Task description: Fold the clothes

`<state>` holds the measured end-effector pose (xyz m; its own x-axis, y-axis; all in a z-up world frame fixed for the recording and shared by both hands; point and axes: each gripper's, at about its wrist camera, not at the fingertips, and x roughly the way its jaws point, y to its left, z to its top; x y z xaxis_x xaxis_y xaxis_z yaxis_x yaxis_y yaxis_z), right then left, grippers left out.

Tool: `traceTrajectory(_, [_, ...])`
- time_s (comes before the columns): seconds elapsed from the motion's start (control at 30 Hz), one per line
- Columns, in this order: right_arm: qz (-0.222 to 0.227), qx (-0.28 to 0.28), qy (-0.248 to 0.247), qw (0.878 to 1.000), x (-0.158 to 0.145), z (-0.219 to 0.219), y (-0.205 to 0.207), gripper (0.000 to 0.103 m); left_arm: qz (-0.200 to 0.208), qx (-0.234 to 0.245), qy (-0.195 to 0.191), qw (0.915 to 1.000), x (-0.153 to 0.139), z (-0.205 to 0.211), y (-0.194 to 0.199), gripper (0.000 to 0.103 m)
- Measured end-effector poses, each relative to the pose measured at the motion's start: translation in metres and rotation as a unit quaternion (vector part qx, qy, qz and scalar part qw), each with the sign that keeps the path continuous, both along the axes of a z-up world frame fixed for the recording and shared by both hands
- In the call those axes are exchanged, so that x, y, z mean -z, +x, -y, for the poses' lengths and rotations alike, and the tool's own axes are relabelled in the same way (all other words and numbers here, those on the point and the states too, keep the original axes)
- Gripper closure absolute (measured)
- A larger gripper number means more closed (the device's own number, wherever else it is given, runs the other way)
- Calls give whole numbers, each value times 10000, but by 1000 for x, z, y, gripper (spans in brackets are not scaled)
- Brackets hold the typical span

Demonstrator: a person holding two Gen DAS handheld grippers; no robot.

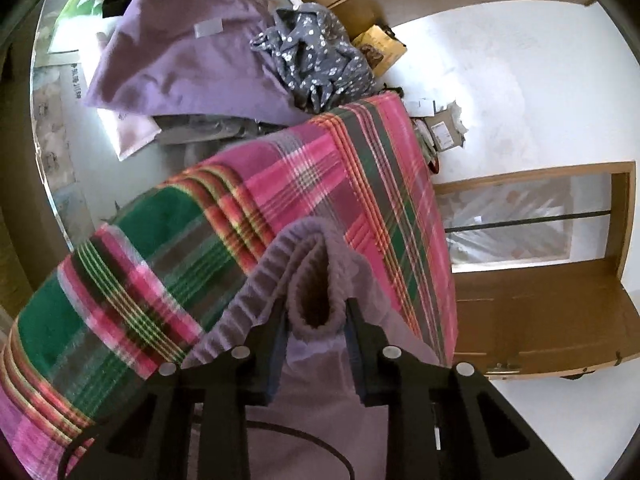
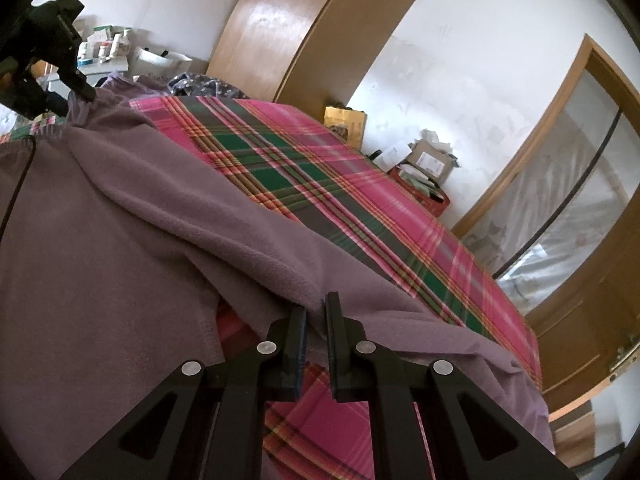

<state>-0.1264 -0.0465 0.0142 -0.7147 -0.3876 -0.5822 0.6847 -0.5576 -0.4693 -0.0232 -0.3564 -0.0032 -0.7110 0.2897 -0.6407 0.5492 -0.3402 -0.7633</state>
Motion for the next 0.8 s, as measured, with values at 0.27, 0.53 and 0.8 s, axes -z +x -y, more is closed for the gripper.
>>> traceTrajectory(0.27, [4,2,18,10000,0,1,-1,94,-131,80,-330,9993,-7,-1,-1,89])
traceTrajectory(0.53, [34,2,-34,10000,-2,-1,-2,94,-351,114,-295,9989,-17,6,-1,91])
traceTrajectory(0.8, [-136,39,-270,9995,-24,-4,1,96,-300,300,-516,9978,-37,11,-7,91])
